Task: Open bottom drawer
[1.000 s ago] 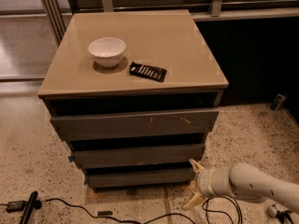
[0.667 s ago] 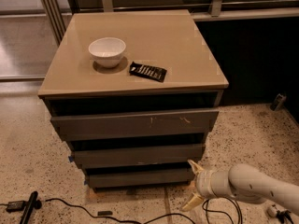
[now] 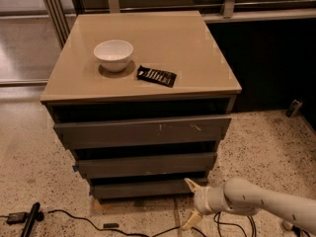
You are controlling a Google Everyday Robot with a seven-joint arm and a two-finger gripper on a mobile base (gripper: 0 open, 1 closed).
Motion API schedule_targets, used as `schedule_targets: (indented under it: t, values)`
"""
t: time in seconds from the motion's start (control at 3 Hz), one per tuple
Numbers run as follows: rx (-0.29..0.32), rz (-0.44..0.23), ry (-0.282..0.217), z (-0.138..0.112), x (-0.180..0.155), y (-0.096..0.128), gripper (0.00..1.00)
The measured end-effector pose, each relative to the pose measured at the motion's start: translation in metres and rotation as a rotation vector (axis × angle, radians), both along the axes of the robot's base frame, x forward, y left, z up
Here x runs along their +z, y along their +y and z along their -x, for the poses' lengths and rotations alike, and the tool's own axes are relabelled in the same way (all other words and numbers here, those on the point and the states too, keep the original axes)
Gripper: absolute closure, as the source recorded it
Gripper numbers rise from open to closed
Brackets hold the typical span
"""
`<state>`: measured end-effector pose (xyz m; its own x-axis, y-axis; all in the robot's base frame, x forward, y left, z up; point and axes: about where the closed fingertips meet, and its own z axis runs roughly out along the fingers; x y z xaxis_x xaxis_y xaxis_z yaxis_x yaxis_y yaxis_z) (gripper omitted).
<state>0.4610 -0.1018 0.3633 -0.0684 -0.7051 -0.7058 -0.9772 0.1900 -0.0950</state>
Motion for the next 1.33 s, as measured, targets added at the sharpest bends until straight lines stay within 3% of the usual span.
schedule_targets:
  t: [0.33, 0.67, 1.33]
  values:
    - [0.008, -0.006, 0.010, -0.008, -0.034, 0.011, 0.00]
    - [-0.004, 0.001, 0.003, -0.040, -0.073, 0.012, 0.00]
    - [-0.019, -0.015, 0.005, -0.069, -0.101, 0.022, 0.00]
